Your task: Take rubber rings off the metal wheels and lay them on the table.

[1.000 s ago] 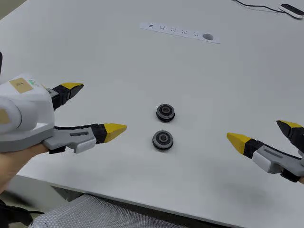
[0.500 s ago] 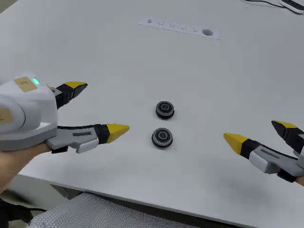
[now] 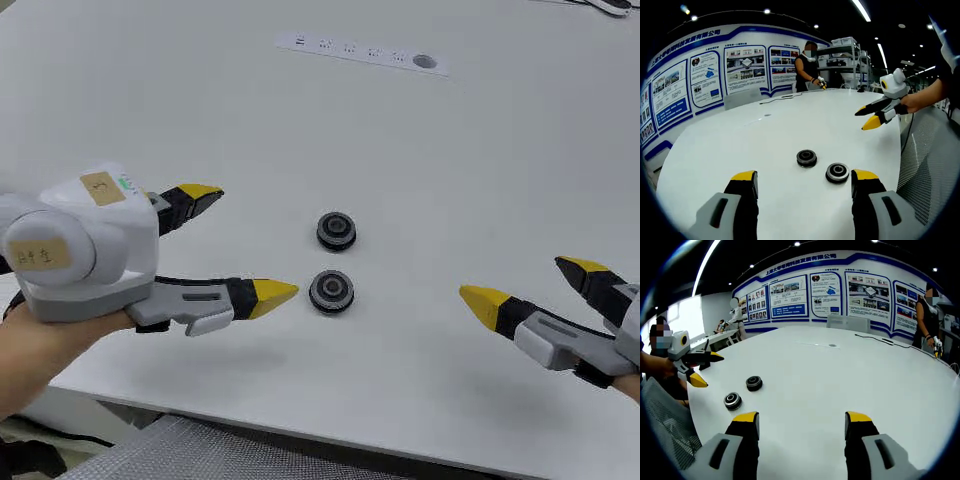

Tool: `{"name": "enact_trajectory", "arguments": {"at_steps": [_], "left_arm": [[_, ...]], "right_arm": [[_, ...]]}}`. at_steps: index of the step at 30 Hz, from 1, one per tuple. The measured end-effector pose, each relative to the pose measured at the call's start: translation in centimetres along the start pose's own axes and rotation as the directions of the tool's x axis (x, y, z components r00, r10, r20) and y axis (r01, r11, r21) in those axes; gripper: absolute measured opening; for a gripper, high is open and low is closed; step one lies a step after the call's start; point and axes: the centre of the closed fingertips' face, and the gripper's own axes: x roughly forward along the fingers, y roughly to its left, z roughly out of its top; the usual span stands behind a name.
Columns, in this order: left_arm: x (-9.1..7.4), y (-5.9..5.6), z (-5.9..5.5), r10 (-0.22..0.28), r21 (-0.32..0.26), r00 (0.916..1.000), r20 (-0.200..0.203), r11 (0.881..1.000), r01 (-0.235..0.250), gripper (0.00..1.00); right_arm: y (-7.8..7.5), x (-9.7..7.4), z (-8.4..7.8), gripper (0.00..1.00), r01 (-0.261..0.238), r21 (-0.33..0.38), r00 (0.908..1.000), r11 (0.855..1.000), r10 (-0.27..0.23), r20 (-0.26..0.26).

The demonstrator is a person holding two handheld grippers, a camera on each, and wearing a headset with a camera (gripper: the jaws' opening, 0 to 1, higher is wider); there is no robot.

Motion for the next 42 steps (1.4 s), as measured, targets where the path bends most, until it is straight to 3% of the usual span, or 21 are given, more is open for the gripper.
{"name": "enact_trajectory", "arguments": {"at_steps": [19,31,42], "left_arm": [[3.6,-3.4,0.0,-0.121,0.032,0.9922,-0.032,0.992,0.122,0.67],[4.6,-4.2,-0.7,-0.141,0.075,0.9872,-0.075,0.986,0.147,0.48],[4.9,-5.0,-1.1,-0.172,0.070,0.9809,-0.091,0.981,0.178,0.40]], "right_arm": [[0.0,-0.4,-1.7,0.65,-0.014,0.079,0.9998,0.997,0.015,-0.012],[0.5,-0.5,-0.7,0.56,-0.045,0.130,0.9984,0.991,0.040,0.042],[0.7,-0.4,-0.4,0.51,-0.061,0.153,0.9969,0.986,0.052,0.059]]}}
